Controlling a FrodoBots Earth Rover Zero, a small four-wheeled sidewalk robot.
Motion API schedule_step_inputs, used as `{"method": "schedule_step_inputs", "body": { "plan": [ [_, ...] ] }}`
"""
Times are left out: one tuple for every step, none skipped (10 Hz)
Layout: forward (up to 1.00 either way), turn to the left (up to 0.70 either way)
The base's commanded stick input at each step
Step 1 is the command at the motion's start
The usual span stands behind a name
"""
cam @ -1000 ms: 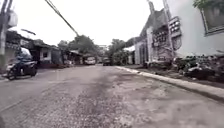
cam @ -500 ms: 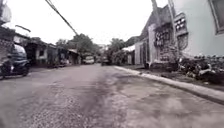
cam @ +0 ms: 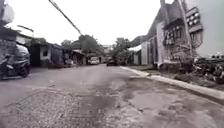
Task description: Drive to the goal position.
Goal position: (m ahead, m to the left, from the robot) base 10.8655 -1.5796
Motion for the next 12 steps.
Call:
{"method": "schedule_step_inputs", "body": {
  "plan": [
    [1.00,0.00],
    [1.00,0.00],
    [1.00,0.00],
    [1.00,0.16],
    [1.00,0.27],
    [1.00,0.27],
    [1.00,0.22],
    [1.00,0.00],
    [1.00,0.00],
    [1.00,0.00],
    [1.00,0.00],
    [1.00,0.00]
  ]
}}
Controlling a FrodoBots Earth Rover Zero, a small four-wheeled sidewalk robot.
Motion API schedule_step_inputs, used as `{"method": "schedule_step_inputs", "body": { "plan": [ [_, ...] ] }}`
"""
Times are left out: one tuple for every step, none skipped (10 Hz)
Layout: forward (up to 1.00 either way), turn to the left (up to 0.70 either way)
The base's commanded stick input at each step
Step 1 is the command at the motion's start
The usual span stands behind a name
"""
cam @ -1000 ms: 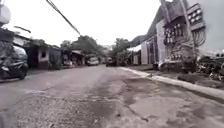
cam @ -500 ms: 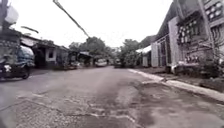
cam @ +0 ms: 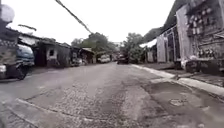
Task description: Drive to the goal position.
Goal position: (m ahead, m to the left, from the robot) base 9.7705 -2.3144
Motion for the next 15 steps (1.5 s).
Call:
{"method": "schedule_step_inputs", "body": {
  "plan": [
    [1.00,0.00],
    [1.00,0.00],
    [1.00,0.00],
    [1.00,0.00],
    [1.00,0.00],
    [1.00,0.00],
    [1.00,0.00],
    [1.00,0.00],
    [1.00,0.00],
    [1.00,0.00],
    [1.00,0.00],
    [1.00,0.00],
    [1.00,0.00],
    [1.00,0.00],
    [1.00,0.00]
  ]
}}
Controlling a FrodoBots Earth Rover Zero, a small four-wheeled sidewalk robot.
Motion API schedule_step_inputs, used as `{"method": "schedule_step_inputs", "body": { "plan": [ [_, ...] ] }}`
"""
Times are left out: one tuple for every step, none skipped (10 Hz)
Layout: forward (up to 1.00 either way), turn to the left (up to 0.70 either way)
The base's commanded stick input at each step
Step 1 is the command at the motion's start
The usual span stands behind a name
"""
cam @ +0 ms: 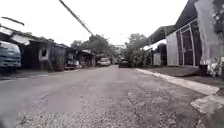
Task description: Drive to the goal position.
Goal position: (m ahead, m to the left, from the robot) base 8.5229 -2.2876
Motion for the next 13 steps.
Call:
{"method": "schedule_step_inputs", "body": {
  "plan": [
    [1.00,0.00],
    [1.00,0.00],
    [1.00,0.00],
    [1.00,0.00],
    [1.00,0.00],
    [1.00,0.12],
    [1.00,0.27],
    [1.00,0.27],
    [1.00,0.27],
    [1.00,0.27],
    [1.00,0.08],
    [1.00,0.00],
    [1.00,0.00]
  ]
}}
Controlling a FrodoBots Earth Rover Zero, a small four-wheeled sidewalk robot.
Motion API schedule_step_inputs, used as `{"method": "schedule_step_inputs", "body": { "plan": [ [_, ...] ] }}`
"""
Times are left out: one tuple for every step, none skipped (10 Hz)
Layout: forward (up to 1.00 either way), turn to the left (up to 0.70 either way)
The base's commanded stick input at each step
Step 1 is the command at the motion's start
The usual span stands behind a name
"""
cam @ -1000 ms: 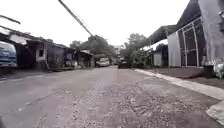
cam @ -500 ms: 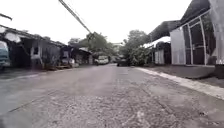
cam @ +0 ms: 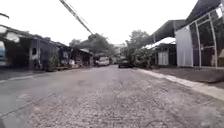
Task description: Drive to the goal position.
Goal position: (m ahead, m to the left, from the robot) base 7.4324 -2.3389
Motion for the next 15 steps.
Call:
{"method": "schedule_step_inputs", "body": {
  "plan": [
    [1.00,0.00],
    [1.00,0.00],
    [1.00,0.00],
    [1.00,0.00],
    [1.00,0.00],
    [1.00,0.00],
    [1.00,0.00],
    [1.00,0.00],
    [1.00,0.00],
    [1.00,0.00],
    [1.00,0.00],
    [1.00,0.00],
    [1.00,0.00],
    [1.00,0.00],
    [1.00,0.00]
  ]
}}
